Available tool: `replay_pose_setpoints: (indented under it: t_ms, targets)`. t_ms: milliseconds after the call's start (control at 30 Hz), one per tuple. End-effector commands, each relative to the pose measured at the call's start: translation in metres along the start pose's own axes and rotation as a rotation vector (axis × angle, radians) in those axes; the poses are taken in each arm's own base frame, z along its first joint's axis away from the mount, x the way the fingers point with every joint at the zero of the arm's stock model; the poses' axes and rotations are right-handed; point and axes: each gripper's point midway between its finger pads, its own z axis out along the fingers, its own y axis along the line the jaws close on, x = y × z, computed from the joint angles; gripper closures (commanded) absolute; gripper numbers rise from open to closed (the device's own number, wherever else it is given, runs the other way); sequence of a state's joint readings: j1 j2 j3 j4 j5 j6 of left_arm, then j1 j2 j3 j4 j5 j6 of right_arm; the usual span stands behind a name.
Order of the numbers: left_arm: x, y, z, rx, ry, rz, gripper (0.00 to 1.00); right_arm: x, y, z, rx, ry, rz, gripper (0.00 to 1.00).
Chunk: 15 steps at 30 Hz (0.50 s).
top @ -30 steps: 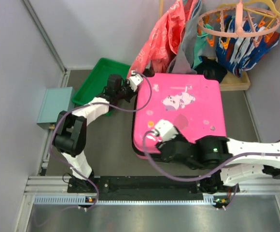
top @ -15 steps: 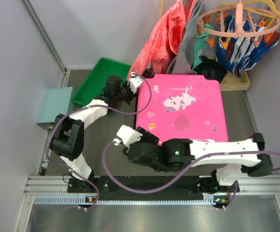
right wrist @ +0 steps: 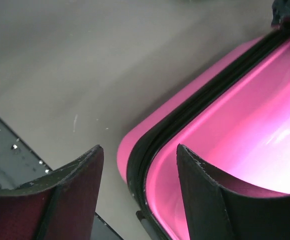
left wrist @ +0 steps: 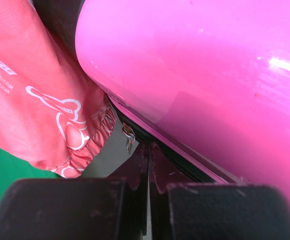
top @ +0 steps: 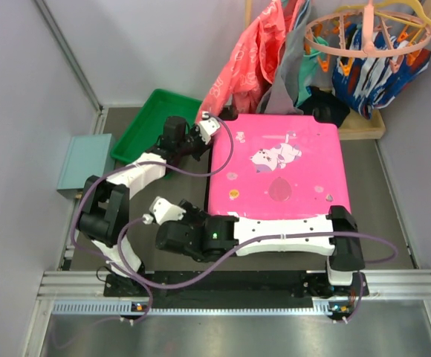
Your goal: Open, take out, and arrange the luggage
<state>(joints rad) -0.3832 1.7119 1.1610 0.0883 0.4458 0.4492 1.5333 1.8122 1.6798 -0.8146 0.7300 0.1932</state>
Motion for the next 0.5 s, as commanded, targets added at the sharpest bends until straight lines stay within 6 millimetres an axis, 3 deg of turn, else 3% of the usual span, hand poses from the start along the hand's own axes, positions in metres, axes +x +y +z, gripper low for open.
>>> replay_pose_setpoints:
  t_ms: [0, 167, 367, 400, 467]
  targets:
    - [-0.044, -0.015, -0.007, 0.066, -0.118, 0.056, 1.0, 0.0, -0.015, 0.014, 0.004, 0.055, 0.106, 0.4]
    - [-0.04, -0.018, -0.008, 0.076, -0.105, 0.054, 1.0, 0.023, -0.034, 0.037, 0.068, 0.153, 0.146, 0.4]
    - [-0.045, -0.015, -0.007, 0.069, -0.112, 0.049, 1.0, 0.038, -0.028, 0.064, 0.096, 0.242, 0.139, 0.4]
    - [-0.045, -0.015, -0.007, 0.071, -0.111, 0.049, 1.0, 0.036, -0.035, 0.065, 0.129, 0.246, 0.152, 0.4]
    - [-0.044, -0.015, -0.008, 0.07, -0.109, 0.05, 1.0, 0.05, -0.039, 0.063, 0.17, 0.308, 0.142, 0.41]
